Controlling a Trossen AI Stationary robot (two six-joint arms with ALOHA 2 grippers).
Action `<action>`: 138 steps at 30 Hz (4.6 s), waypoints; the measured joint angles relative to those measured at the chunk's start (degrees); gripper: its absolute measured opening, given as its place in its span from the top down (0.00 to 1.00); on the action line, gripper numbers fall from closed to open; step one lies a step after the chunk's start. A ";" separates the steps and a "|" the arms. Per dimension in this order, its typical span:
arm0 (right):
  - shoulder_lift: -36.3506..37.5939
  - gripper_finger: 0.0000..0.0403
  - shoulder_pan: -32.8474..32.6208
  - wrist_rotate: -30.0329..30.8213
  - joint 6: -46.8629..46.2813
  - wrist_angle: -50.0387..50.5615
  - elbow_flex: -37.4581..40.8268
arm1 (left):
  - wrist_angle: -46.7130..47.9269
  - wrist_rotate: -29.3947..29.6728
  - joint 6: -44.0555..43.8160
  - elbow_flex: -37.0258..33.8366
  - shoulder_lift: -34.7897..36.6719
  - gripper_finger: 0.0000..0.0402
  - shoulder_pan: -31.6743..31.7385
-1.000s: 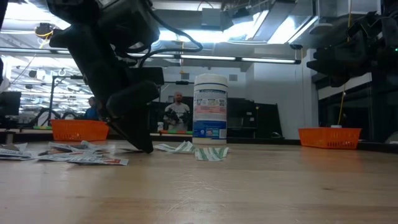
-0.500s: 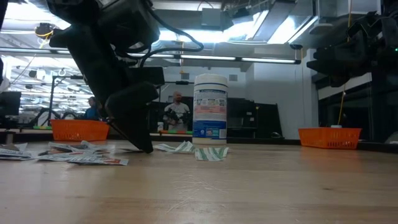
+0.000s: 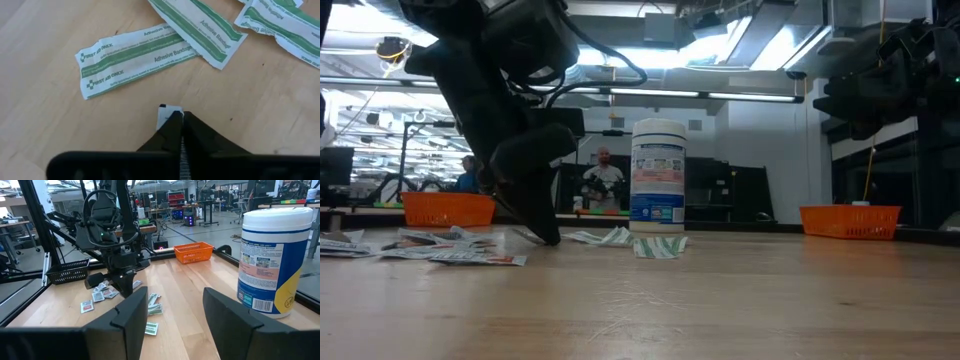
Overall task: Pick & Place First Aid Supplies
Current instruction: Put the orange ointment pack into the left orange bin, then put the green bandage pack into the black bin
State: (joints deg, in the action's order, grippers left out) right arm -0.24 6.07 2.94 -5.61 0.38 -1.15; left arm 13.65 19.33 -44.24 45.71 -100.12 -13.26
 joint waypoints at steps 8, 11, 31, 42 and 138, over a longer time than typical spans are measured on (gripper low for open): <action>-0.01 0.53 0.00 0.00 0.00 0.00 0.00 | 0.65 -1.49 1.72 -0.47 3.29 0.99 -0.34; -0.01 0.53 0.01 0.00 -0.10 0.00 0.00 | 1.64 -2.36 2.97 -0.59 5.00 0.99 -0.45; 0.01 0.53 0.01 0.00 -0.01 0.02 -0.02 | 0.94 1.38 10.43 -0.33 15.19 1.00 -1.60; 0.00 0.53 0.02 0.00 -0.02 0.00 0.00 | 6.32 3.28 12.06 -0.22 23.38 1.00 -1.60; 0.00 0.53 0.01 0.00 -0.07 0.01 0.00 | 32.69 16.97 24.19 -0.13 30.77 0.69 58.20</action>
State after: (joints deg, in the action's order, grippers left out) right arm -0.24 6.08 2.94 -5.68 0.39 -1.15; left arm 46.34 36.30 -20.04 45.58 -69.35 44.94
